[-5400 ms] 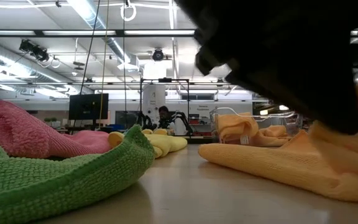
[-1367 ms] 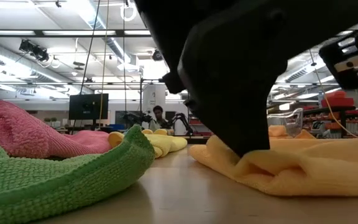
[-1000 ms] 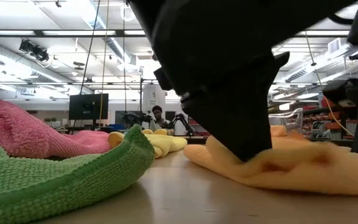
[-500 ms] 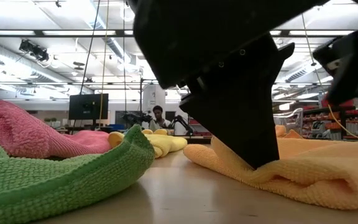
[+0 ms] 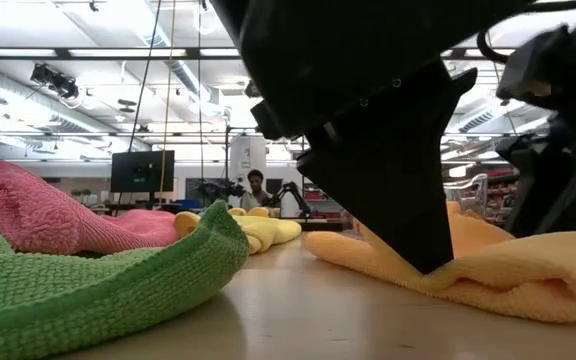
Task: Fold microfiber towels
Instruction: Fold the orange microfiber cloth
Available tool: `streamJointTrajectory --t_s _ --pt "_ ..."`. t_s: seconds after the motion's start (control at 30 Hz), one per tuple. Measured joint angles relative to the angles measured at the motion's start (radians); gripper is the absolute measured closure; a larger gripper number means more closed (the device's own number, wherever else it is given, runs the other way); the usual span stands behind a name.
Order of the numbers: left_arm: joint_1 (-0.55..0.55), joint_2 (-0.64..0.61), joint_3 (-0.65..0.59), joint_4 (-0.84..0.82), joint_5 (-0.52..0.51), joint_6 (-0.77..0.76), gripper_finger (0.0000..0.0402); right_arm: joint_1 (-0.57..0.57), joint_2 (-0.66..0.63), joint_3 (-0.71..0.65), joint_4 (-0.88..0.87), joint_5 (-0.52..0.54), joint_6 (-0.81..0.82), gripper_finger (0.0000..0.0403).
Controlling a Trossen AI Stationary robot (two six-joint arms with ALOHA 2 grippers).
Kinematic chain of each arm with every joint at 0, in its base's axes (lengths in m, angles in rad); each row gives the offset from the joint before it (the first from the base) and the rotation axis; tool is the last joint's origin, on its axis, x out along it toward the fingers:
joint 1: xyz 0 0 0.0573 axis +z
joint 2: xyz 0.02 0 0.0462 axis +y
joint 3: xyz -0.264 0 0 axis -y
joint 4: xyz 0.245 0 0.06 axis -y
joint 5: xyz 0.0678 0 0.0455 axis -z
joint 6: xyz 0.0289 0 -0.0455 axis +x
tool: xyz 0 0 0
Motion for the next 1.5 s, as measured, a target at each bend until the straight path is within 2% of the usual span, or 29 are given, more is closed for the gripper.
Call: streamJointTrajectory --t_s 0.3,0.53,0.8,0.87,1.0,1.37,1.5 --pt "-0.002 0.0 0.0 -0.001 0.0 0.0 0.0347 0.002 -0.167 0.0 -0.079 0.035 0.029 0.026" --pt "-0.001 0.0 0.0 -0.001 0.0 0.0 0.034 0.01 -0.116 0.0 -0.083 0.031 -0.016 0.026" --pt "-0.002 0.0 0.0 -0.001 0.0 0.001 0.0348 -0.01 -0.137 0.0 -0.211 0.037 0.076 0.026" --pt "-0.002 0.0 0.0 -0.001 0.0 0.001 0.0349 -0.019 -0.137 0.0 -0.227 0.01 0.097 0.0262" --pt "-0.001 0.0 0.0 -0.001 0.0 0.001 0.0344 -0.039 -0.137 -0.002 -0.23 -0.053 0.137 0.0275" --pt "-0.001 0.0 0.0 -0.001 0.0 0.003 0.0345 -0.045 -0.137 -0.048 -0.227 -0.052 0.173 0.0308" --pt "0.0 0.0 0.0 -0.001 0.0 0.003 0.0348 -0.044 -0.137 -0.048 -0.215 -0.052 0.154 0.0333"
